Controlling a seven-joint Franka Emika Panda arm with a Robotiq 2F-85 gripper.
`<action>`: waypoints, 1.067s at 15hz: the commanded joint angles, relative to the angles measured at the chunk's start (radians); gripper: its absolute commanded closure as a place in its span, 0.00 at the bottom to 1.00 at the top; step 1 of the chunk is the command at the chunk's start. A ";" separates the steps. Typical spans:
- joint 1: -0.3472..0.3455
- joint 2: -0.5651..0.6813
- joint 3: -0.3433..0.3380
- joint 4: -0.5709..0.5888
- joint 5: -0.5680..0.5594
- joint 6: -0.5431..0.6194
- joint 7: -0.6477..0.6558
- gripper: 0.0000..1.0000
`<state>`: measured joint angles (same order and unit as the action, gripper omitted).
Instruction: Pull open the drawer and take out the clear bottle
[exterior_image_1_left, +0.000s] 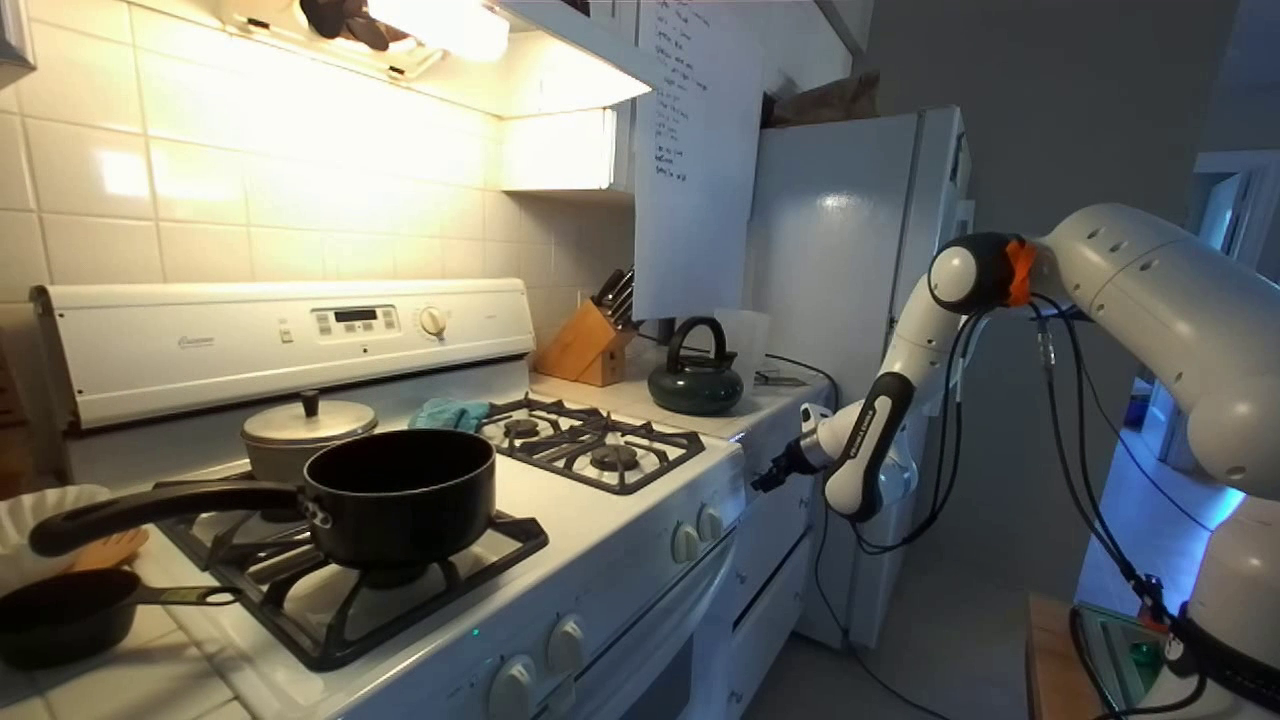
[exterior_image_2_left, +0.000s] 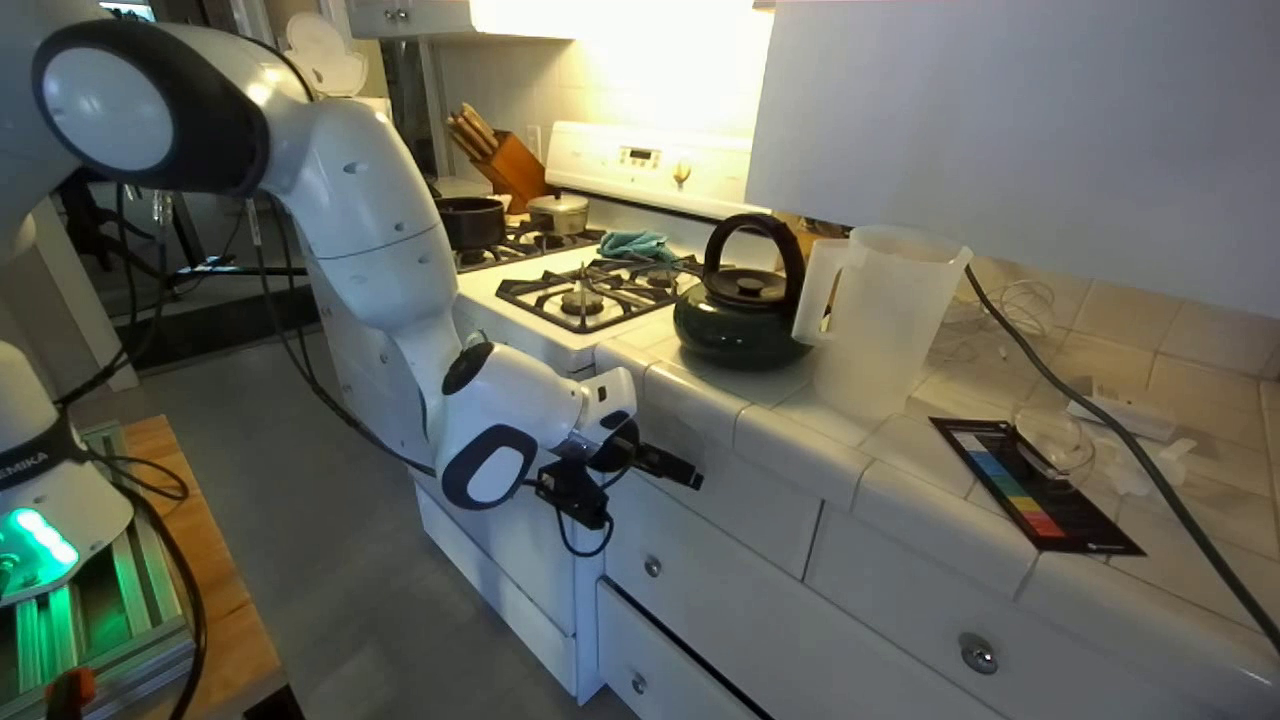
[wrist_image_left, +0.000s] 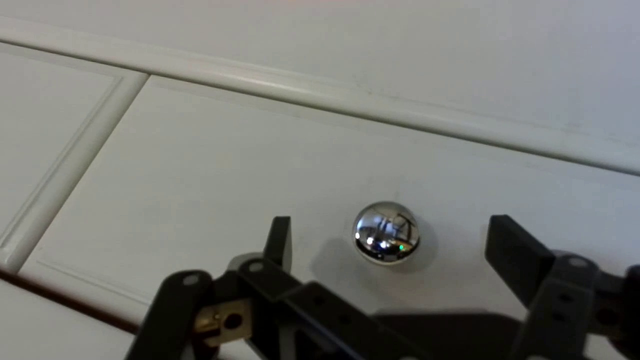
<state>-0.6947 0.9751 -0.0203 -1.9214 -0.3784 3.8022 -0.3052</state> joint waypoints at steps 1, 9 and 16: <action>-0.021 0.017 -0.022 0.036 -0.136 0.013 0.111 0.00; -0.082 0.053 -0.051 0.103 -0.279 0.022 0.169 0.00; -0.069 0.061 -0.043 0.149 -0.308 0.019 0.184 0.00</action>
<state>-0.7641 1.0081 -0.0646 -1.8207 -0.6294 3.8063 -0.1672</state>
